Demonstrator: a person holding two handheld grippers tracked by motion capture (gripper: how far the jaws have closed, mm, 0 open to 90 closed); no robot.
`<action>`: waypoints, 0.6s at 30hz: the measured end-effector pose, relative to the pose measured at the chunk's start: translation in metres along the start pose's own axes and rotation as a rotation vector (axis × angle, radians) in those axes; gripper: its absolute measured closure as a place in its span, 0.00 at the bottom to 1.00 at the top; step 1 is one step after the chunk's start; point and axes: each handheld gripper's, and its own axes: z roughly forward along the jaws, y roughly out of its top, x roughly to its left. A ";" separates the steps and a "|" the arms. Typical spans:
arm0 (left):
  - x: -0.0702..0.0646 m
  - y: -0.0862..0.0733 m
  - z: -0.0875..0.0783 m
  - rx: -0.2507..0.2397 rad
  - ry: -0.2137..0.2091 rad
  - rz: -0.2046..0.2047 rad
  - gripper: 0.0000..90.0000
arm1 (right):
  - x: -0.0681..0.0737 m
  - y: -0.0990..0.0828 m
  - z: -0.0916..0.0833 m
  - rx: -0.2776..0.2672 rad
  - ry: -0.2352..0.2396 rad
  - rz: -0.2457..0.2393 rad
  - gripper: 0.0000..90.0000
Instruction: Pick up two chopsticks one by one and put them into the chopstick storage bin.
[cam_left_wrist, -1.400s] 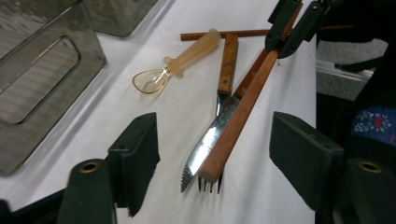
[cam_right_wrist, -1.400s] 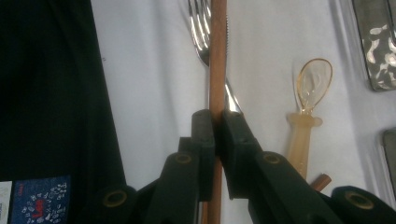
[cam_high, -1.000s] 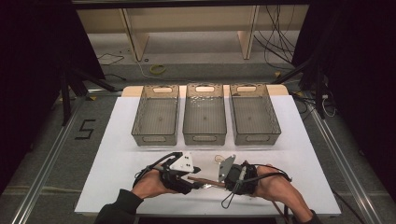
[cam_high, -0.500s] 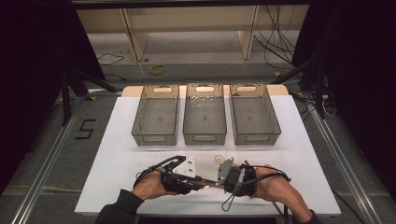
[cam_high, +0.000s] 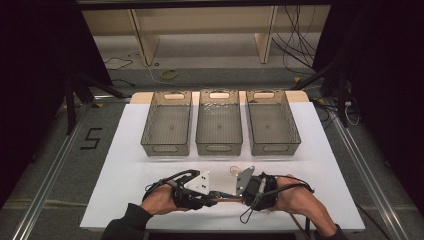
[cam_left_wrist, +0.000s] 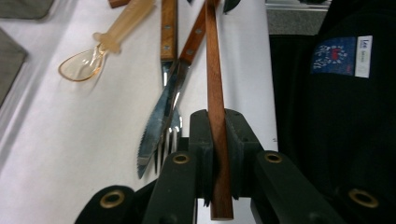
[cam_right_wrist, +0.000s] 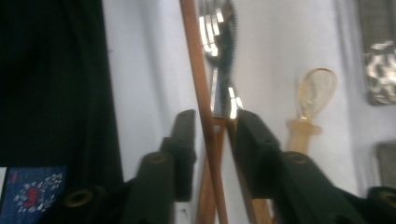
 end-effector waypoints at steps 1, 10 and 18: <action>0.001 -0.001 -0.001 -0.003 0.007 -0.007 0.91 | -0.003 -0.003 -0.005 -0.046 -0.019 0.043 0.67; 0.010 -0.006 -0.019 -0.054 0.103 -0.076 0.91 | -0.018 -0.024 -0.025 -0.222 -0.089 0.250 0.49; 0.019 -0.011 -0.037 -0.104 0.208 -0.156 0.91 | -0.023 -0.045 -0.028 -0.316 -0.096 0.402 0.44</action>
